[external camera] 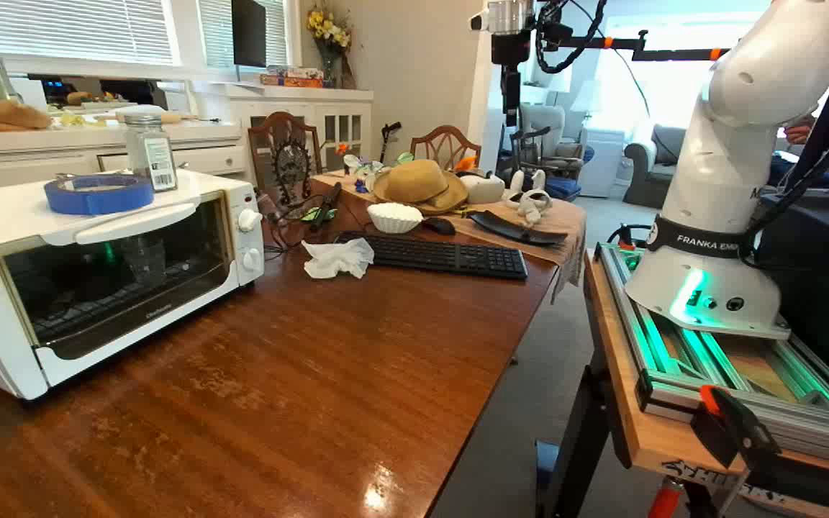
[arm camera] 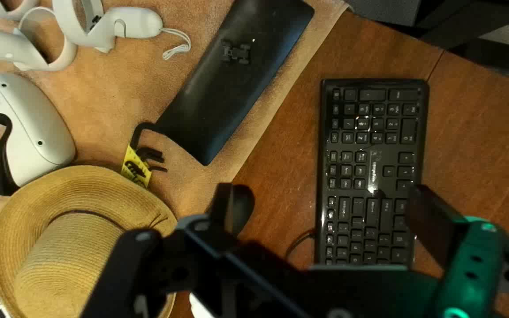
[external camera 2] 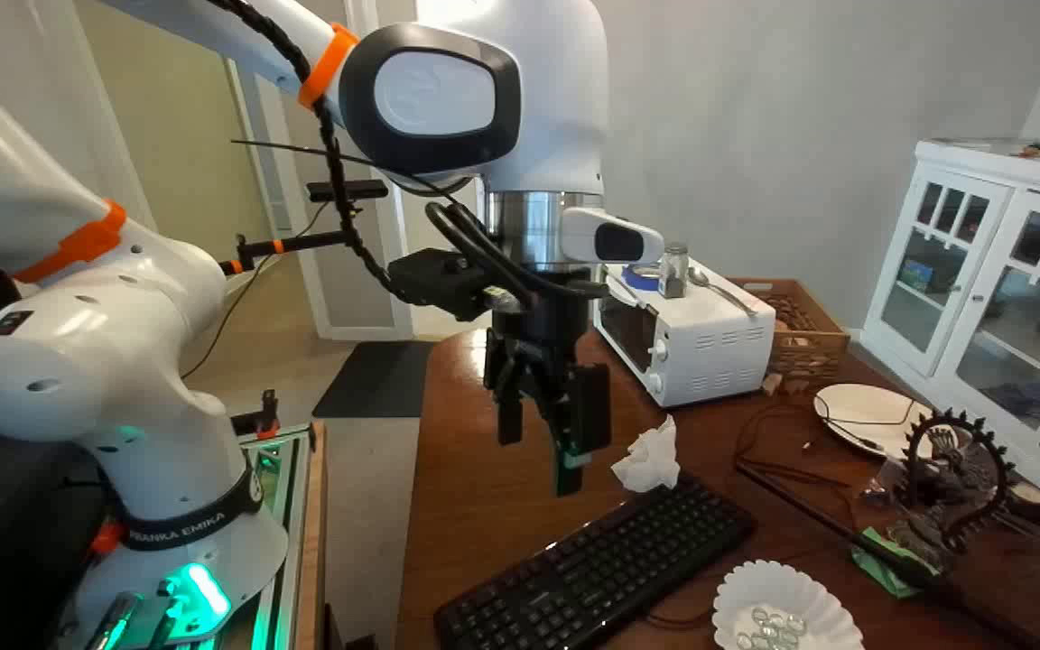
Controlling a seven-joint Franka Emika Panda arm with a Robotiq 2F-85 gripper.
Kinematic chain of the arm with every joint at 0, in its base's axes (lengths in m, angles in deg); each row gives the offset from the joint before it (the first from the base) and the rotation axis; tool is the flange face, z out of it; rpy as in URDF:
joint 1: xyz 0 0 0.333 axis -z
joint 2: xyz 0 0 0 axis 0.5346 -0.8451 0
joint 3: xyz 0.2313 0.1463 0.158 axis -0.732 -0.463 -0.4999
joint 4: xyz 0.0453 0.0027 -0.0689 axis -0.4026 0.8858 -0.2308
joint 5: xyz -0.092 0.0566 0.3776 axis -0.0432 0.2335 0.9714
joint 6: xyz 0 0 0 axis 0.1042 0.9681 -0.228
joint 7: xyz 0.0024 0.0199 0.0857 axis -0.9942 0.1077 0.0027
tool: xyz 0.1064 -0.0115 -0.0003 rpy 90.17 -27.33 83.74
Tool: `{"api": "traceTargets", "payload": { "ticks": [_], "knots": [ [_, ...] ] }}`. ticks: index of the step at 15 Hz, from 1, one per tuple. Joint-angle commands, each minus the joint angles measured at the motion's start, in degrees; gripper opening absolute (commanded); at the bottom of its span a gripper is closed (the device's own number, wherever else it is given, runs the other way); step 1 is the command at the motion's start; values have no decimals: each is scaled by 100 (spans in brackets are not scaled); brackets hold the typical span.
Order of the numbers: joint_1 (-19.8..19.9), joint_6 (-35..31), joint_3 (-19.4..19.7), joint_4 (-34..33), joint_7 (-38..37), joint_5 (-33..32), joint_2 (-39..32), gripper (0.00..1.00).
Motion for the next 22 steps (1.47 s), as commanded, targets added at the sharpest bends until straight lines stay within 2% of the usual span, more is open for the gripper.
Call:
{"api": "traceTargets", "payload": {
  "ticks": [1, 10, 11, 17, 20, 22],
  "knots": [
    [-27, 15, 21, -6, -8, -8, 3, 100],
    [-27, 15, 21, -6, -8, -8, 3, 100],
    [-54, -34, -160, 4, -239, -169, -91, 100],
    [-862, -1212, -1081, 84, -702, -191, -717, 100],
    [-1250, -1581, -1503, -158, -504, -275, -1406, 100],
    [-1415, -1579, -1761, -405, -473, -498, -1872, 100]
  ]
}}
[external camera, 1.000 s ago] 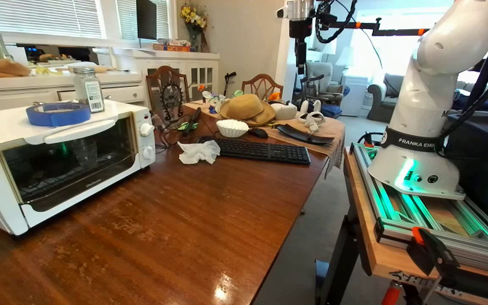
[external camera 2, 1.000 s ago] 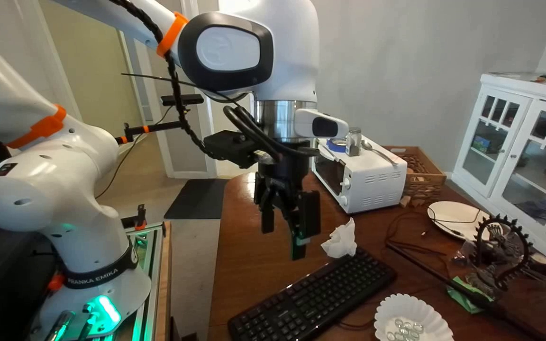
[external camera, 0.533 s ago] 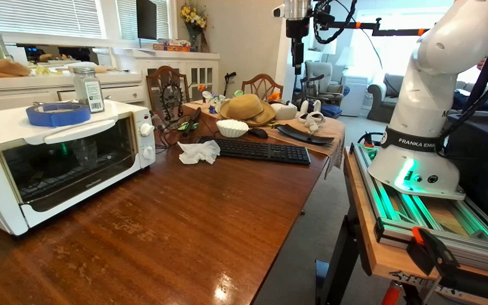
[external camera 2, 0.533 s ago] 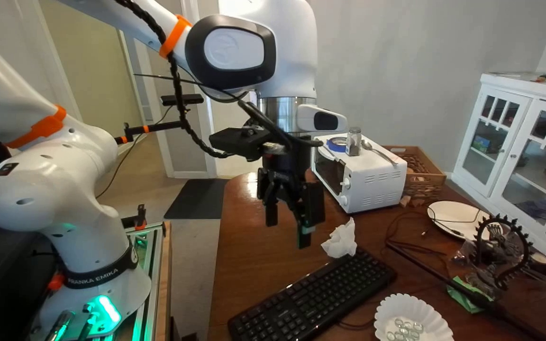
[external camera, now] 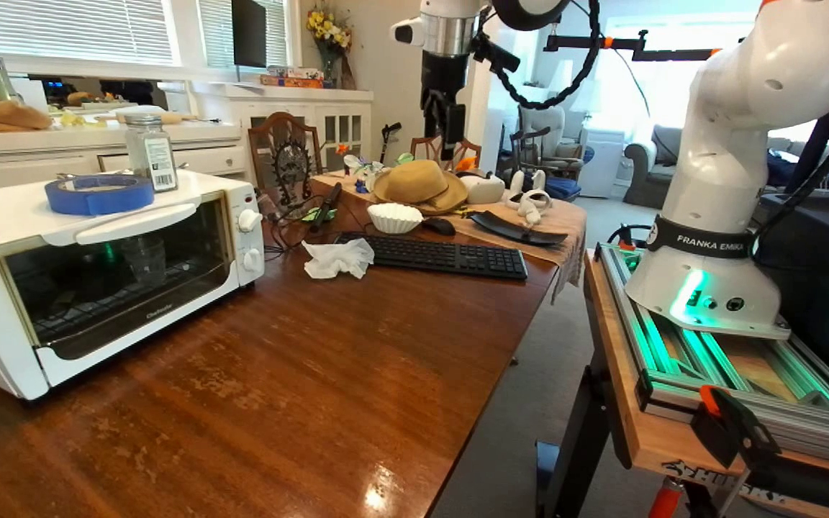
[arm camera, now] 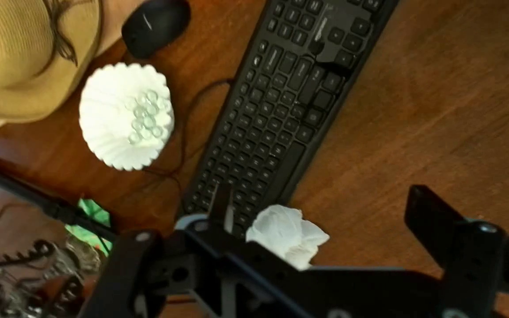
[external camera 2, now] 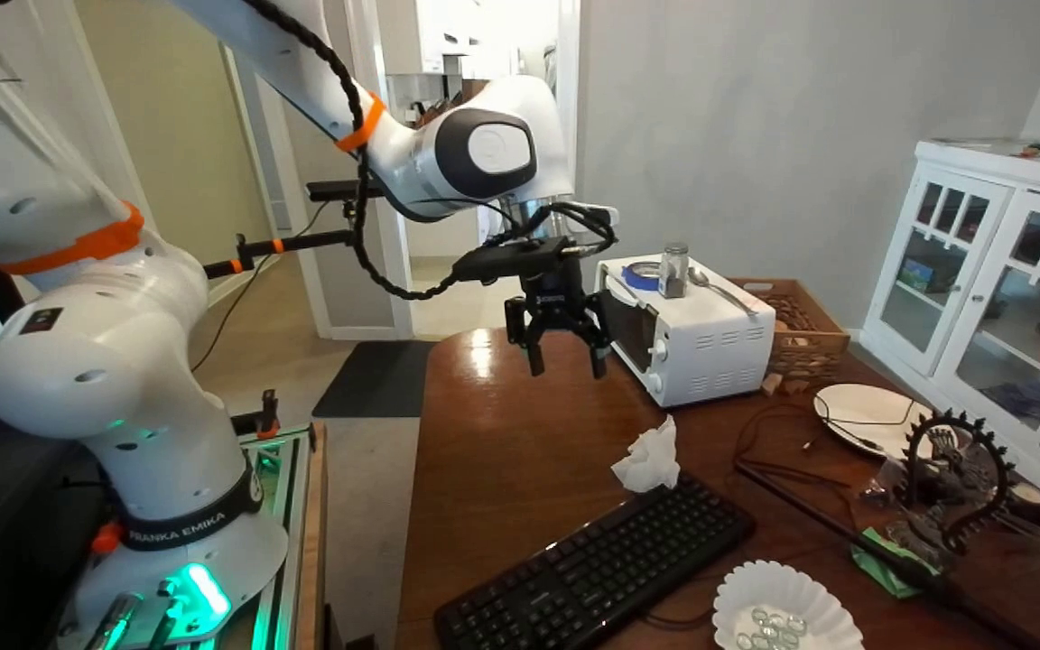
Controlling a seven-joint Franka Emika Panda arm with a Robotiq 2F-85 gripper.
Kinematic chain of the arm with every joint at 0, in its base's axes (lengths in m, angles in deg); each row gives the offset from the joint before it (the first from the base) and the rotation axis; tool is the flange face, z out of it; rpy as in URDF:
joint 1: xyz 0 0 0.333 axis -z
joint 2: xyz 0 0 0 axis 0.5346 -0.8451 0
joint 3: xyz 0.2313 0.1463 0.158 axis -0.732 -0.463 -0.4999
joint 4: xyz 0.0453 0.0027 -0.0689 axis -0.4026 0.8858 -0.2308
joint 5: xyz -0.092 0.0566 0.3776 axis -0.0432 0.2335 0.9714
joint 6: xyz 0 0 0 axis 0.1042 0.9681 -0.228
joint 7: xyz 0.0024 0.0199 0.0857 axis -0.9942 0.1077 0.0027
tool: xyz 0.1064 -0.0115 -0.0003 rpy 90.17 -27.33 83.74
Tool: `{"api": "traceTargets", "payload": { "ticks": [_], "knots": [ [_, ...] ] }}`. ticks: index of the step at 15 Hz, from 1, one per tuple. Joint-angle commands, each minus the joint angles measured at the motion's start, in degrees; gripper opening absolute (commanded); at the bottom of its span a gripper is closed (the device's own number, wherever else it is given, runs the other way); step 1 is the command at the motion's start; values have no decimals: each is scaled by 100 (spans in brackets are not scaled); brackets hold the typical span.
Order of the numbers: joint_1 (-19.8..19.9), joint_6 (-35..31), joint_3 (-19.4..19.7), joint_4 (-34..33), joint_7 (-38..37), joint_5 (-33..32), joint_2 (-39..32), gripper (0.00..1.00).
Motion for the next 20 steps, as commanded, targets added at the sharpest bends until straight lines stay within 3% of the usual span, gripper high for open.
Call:
{"api": "traceTargets", "payload": {
  "ticks": [1, 6, 10, 11, 17, 20],
  "knots": [
    [-254, 23, -336, -546, 64, -523, -944, 100],
    [-689, 764, -713, -1537, 176, -1197, -2089, 100],
    [-1024, 1259, -785, -2110, 275, -1921, -2864, 100],
    [-935, 949, -758, -1738, 153, -1582, -2432, 100],
    [-1008, 1127, -776, -2064, 234, -1794, -2832, 100],
    [-1126, 652, -730, -1690, -708, -2392, -2858, 100]
  ]
}}
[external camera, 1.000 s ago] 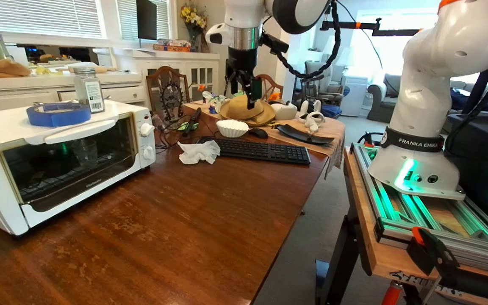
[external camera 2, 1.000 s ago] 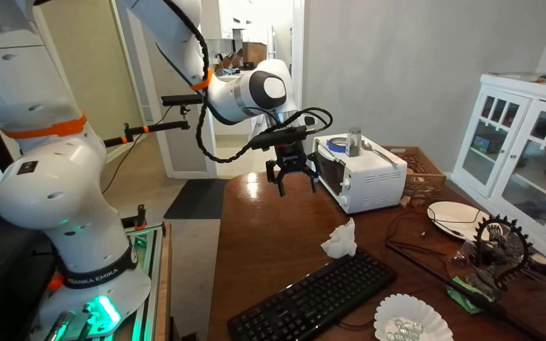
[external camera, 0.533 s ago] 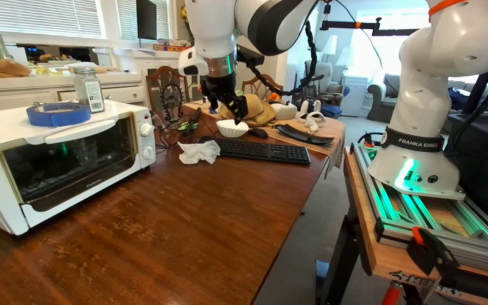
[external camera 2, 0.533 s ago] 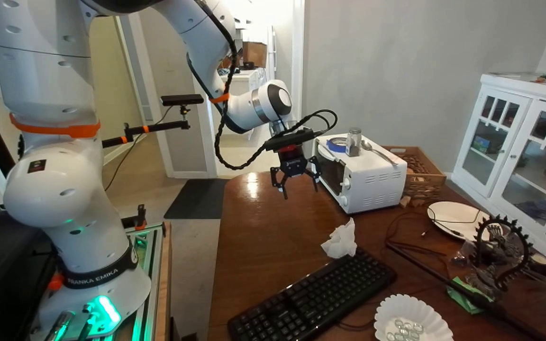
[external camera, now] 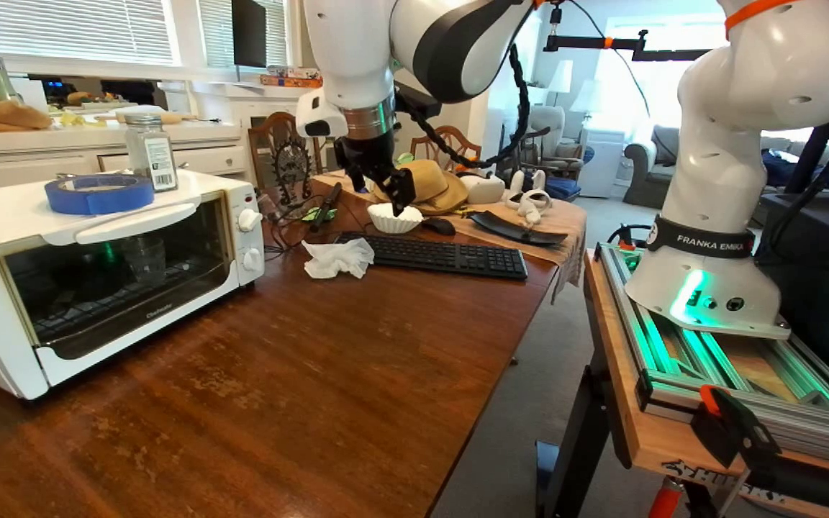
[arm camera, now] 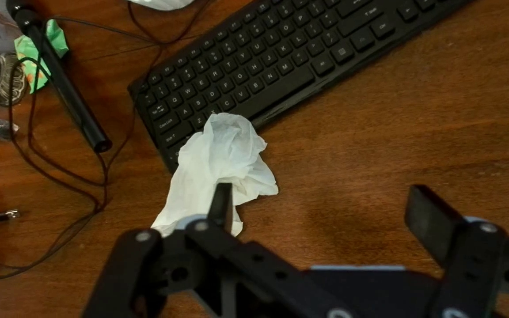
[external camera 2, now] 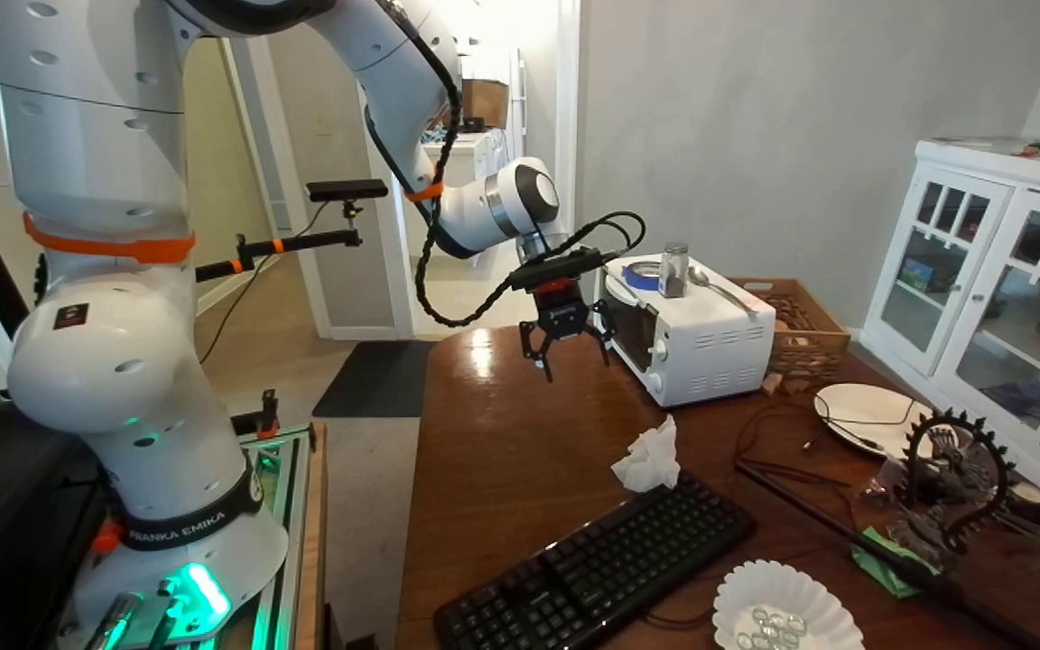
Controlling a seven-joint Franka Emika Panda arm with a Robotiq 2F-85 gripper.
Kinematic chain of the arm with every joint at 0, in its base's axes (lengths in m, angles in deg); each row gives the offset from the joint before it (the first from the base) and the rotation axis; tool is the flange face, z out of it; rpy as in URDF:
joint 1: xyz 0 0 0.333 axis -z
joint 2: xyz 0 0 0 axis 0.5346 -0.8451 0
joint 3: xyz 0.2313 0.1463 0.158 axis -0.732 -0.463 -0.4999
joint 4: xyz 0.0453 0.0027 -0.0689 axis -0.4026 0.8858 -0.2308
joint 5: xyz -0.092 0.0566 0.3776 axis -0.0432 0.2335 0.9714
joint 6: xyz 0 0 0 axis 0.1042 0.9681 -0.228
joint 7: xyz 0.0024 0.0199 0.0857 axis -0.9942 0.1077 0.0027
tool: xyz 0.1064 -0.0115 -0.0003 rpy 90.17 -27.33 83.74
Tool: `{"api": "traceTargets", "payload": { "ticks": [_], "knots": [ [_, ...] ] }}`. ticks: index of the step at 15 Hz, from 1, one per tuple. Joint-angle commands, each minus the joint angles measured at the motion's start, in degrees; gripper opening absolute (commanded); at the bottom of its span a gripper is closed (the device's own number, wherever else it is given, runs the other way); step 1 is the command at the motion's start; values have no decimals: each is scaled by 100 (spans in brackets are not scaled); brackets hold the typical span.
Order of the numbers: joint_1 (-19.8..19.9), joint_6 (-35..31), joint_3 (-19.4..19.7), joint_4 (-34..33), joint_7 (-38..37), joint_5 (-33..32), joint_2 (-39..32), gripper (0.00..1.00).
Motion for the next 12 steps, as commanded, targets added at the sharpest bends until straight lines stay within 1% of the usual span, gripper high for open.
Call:
{"api": "traceTargets", "payload": {
  "ticks": [1, 3, 4, 7, 9, 10, 12],
  "knots": [
    [-207, -460, 71, 428, -1237, -814, -61, 100],
    [-380, -262, 68, 546, -2116, -1500, -72, 100],
    [-490, 22, 47, 556, -2555, -1803, -74, 100],
    [-718, 456, -52, 602, -3756, -2549, -344, 100],
    [-805, 789, -118, 468, -3910, -2802, -557, 100],
    [-795, 811, -140, 372, -3824, -2887, -662, 100],
    [-710, 576, -159, 229, -3670, -3033, -810, 100]
  ]
}}
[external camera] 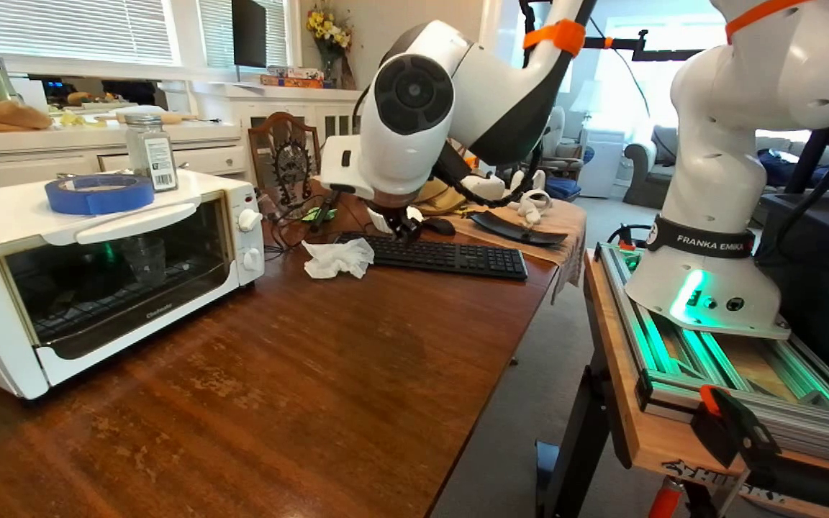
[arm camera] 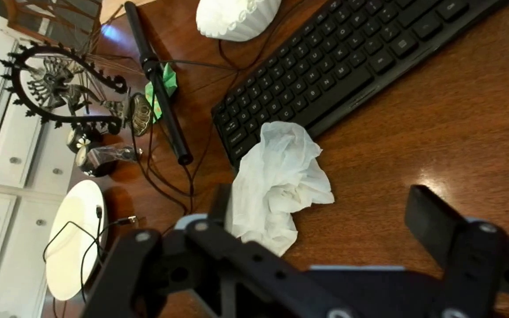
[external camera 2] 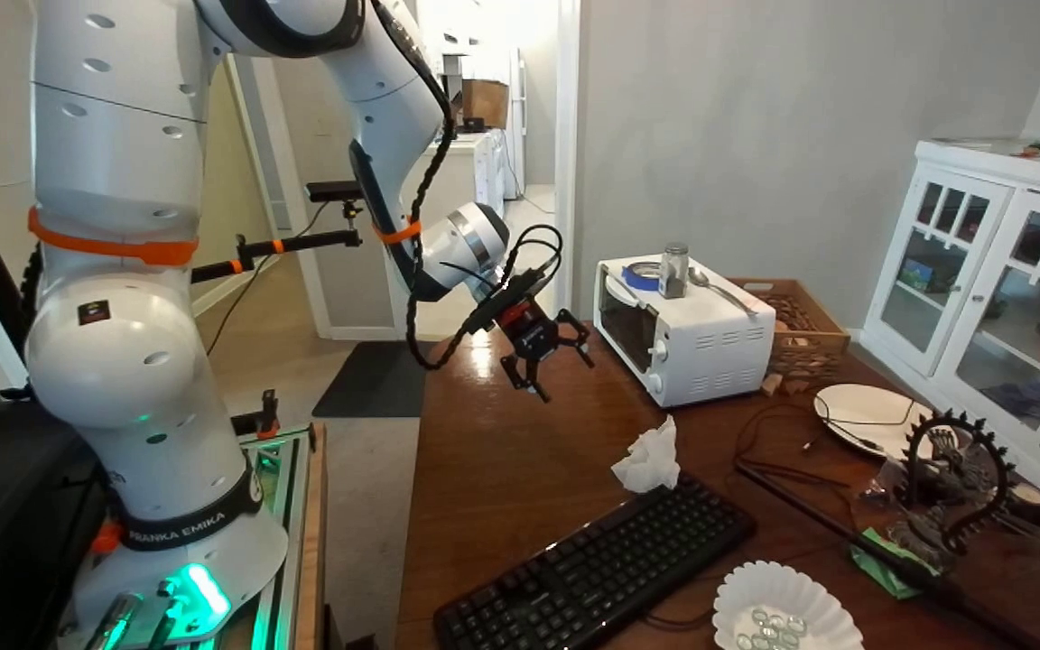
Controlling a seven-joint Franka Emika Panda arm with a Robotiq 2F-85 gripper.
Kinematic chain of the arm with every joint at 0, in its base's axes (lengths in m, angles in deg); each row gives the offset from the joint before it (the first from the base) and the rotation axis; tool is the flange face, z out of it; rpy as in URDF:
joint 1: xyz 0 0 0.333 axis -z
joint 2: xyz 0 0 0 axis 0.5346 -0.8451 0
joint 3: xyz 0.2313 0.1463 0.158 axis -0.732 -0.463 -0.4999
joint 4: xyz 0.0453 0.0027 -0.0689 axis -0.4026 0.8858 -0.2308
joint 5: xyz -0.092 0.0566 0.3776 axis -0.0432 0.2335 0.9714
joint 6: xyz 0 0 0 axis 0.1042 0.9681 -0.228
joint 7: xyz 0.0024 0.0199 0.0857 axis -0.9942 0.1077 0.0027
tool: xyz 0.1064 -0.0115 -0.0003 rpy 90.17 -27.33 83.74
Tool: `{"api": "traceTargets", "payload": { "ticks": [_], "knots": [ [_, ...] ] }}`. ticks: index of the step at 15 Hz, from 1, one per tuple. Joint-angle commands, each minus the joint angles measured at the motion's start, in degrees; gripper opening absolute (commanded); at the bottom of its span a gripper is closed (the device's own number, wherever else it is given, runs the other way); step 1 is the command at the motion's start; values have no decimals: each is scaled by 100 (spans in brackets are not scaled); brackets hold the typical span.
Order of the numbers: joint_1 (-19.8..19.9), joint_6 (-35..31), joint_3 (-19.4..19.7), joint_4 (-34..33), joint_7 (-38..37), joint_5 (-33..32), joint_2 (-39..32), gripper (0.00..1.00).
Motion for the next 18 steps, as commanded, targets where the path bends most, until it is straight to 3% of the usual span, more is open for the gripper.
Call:
{"api": "traceTargets", "payload": {
  "ticks": [1, 3, 4, 9, 12, 18],
  "knots": [
    [138, -259, -32, -353, 94, -380, -383, 100],
    [295, -454, -18, -559, 485, -132, -561, 100],
    [164, -229, -66, -314, 192, -201, -297, 100],
    [195, -245, -71, -371, 228, -196, -332, 100],
    [93, -31, 55, -393, 165, -1333, -338, 100],
    [138, -58, -77, -490, 1, -3174, -534, 100]
  ]
}}
